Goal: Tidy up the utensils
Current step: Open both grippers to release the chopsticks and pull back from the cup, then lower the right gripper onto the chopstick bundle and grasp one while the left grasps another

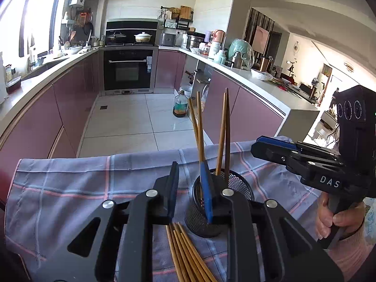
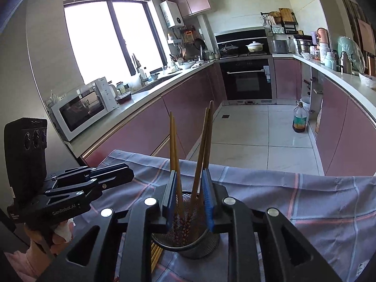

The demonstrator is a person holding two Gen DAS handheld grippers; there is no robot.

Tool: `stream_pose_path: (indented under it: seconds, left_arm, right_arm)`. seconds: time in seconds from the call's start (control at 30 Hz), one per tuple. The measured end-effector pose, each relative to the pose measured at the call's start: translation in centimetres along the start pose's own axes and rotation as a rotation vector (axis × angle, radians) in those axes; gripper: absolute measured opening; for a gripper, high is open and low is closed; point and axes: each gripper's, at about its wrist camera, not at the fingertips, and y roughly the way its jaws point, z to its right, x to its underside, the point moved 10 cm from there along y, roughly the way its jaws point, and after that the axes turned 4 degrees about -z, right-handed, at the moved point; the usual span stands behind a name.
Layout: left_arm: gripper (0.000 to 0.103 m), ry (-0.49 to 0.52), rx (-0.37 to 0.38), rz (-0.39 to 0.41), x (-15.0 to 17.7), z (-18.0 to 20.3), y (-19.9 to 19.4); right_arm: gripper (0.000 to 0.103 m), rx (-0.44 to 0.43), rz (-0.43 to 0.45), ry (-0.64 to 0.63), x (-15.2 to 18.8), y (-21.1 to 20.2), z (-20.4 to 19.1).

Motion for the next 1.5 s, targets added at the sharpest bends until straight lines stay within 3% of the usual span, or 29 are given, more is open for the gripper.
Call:
stream_pose_path:
  seconds: [0.1,0.5,0.83,1.13,1.5]
  left_arm:
    - [0.030,0.007,-0.032,0.021,0.6,0.0,-0.7]
    - [0.047,0.019,-0.123,0.064,3.5,-0.4,-3.9]
    - [0.051,-0.008,-0.163,0.047,5.9,-1.4,-5.1]
    - [0.051,-0.028,-0.197,0.022,7.6,-2.6,-5.5]
    - [0.051,-0.046,-0.204,-0.102,12.5,-4.1,-3.3]
  right_arm:
    - [0.032,-0.008,0.013,-0.013,0.6,-0.6,-0.7]
    - [0.041,-0.051,0.011,-0.064,2.9,-1.5,-3.6]
    - [0.045,-0.082,-0.036,-0.093,6.0,-1.2,-5.7]
    - [0.045,-0.092,-0.148,-0.082,10.2,1.3,-6.4]
    - [0.045,-0.073,-0.278,-0.038,14.5,4.0,-5.7]
